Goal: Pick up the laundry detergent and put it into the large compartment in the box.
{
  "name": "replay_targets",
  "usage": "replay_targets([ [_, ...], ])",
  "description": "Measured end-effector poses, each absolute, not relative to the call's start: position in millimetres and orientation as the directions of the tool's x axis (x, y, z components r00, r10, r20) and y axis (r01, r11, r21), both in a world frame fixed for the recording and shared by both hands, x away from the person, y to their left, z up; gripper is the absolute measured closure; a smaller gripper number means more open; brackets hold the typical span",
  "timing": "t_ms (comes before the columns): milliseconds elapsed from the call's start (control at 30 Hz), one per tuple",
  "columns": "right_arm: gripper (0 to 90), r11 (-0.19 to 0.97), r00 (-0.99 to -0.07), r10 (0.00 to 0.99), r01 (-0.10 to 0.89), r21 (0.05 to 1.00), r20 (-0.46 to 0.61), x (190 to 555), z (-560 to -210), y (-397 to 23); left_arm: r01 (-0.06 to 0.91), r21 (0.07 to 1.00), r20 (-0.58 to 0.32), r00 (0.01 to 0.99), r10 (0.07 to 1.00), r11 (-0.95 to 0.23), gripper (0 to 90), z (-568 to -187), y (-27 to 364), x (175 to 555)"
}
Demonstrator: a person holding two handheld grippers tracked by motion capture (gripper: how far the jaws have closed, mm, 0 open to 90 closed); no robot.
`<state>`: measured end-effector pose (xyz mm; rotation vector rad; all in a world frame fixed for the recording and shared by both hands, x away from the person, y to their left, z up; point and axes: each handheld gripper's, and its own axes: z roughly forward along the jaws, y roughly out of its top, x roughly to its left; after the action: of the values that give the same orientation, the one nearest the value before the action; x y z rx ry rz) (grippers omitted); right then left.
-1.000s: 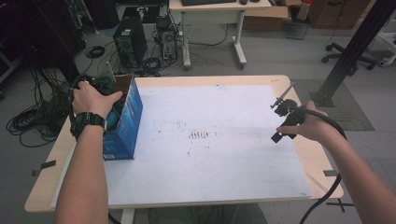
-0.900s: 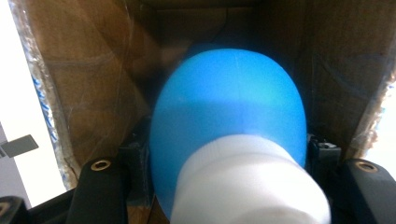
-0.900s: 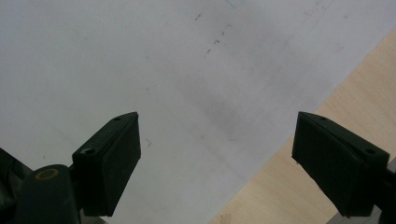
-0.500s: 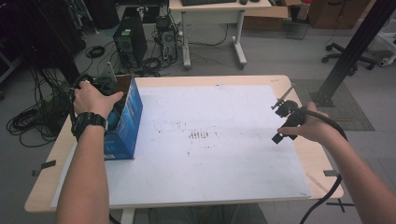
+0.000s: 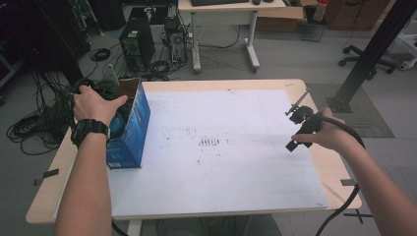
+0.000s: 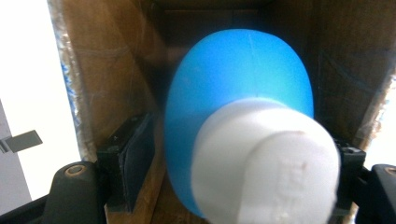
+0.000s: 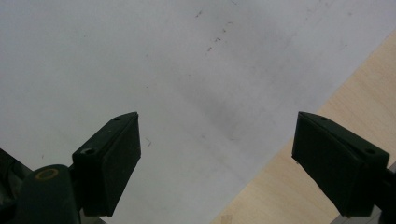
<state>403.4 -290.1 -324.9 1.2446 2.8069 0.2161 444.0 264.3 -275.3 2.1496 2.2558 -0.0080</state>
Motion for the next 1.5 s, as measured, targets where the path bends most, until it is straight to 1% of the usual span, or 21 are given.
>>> replay_targets([
  [367,15.5,0.663,-0.671,0.741,0.732,0.155,0.000,403,-324,-289,0.998,0.020,-0.003,-0.053,0.999,0.053,24.7,-268,263,442],
  [400,15.5,0.664,-0.672,0.741,0.732,0.155,-0.001,403,-324,-289,0.998,0.017,0.001,-0.056,0.998,0.056,22.1,-267,263,442],
  [533,15.5,0.665,-0.673,0.740,0.731,0.155,-0.001,403,-325,-289,0.998,0.019,0.000,-0.055,0.998,0.055,20.7,-264,263,441],
  [1500,15.5,0.665,-0.674,0.739,0.729,0.163,0.002,401,-324,-290,0.997,0.062,0.030,-0.044,0.999,0.042,17.0,-229,253,438],
])
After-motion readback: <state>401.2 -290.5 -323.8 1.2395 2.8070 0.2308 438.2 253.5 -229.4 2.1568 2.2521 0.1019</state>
